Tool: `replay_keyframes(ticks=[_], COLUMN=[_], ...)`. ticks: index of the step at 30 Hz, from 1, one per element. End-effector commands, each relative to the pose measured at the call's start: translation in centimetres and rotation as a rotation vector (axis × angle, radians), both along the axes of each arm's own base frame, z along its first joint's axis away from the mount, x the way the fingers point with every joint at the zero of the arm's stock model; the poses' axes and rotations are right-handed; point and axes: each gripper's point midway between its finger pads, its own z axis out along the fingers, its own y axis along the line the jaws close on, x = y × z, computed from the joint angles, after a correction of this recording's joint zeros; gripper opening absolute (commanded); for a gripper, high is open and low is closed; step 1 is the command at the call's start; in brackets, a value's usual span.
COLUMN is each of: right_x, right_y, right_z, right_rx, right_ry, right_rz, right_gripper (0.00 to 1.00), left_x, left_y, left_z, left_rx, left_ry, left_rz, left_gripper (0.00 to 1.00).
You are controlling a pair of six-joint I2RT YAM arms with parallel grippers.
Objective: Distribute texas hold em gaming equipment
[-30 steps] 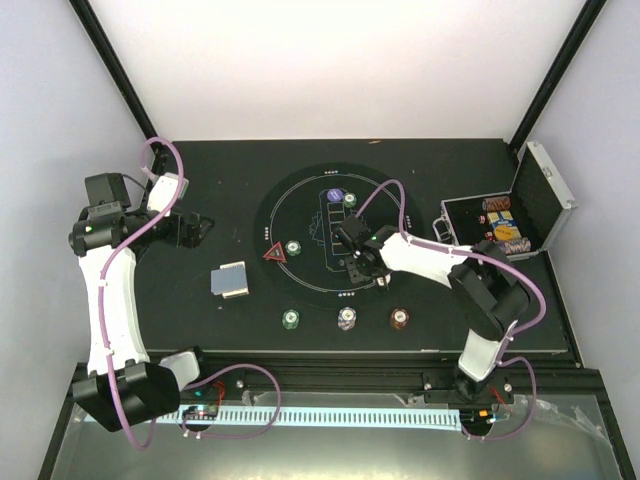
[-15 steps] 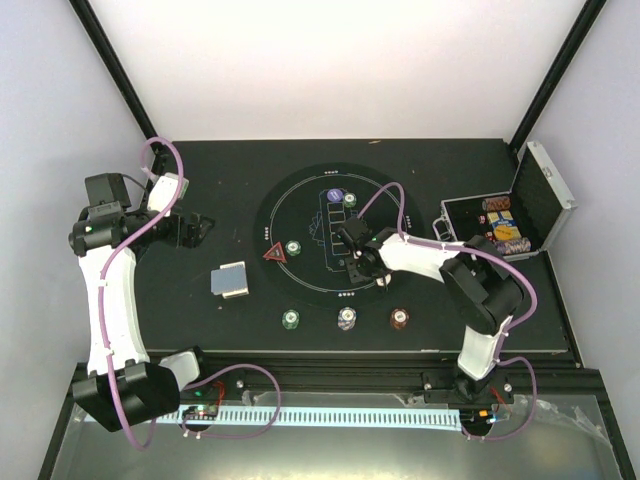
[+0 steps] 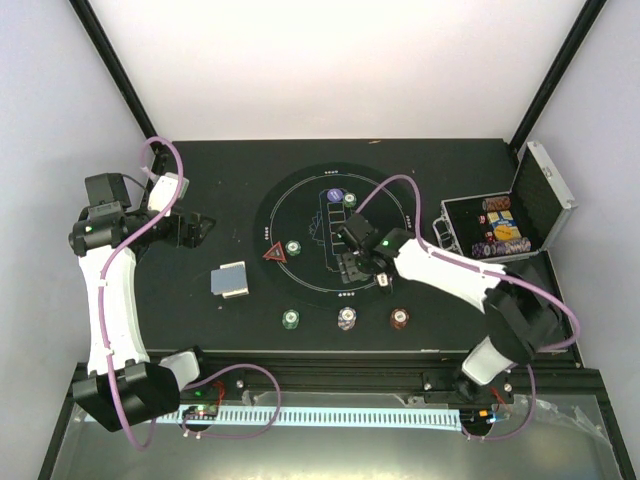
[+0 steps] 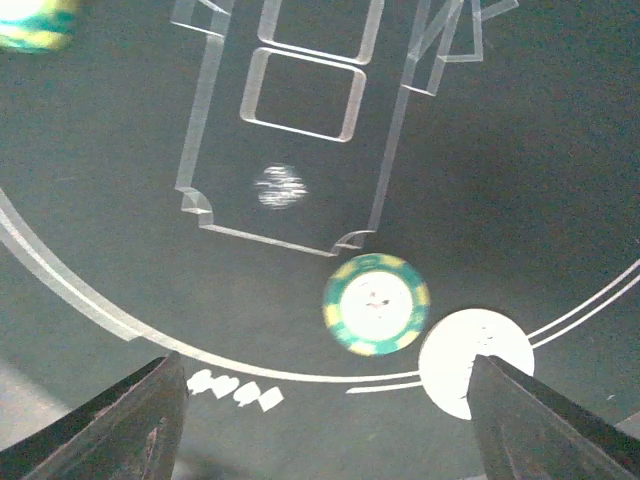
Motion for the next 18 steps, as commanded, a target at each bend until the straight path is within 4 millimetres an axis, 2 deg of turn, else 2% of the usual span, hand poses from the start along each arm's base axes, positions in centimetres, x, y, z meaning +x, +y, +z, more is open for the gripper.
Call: replay_keyframes(ticks=[1,4,8,13,18], right_x=[-2.8,-6.6,-9.8,-11.3,-11.8], right_y=[1.6,3.5,4.8,4.8,4.9], right_z=[3.3,2.7,0.8,-1.4,-2.6], right_rx=[0.001,-0.005,0.009,0.022,0.01], right_ry=[-0.053,-0.022,0.037,0.096,0.129], right_rz=[0.047,0.117,0.159,0.165,0.187], right_gripper=[0.81,0.85,0.86,0.85,0.75], left_x=[-0.3,-0.3,-0.4,-0.4,-0.4], left_y=[-0.4,-0.4,-0.5,-0.5,-0.5], left_z=[1.8,1.9,1.9,2.0,1.9], left_rx=[-0.017,-0.018,-0.018,-0.02,-0.018], left_ry=[-0.039,-0.041,-0.045,-0.046,-0.045], left_rz=[-0.007,-0.007,-0.01,-0.01,-0.011], left_gripper=[0.99,0.99,0.99,0.99,0.99])
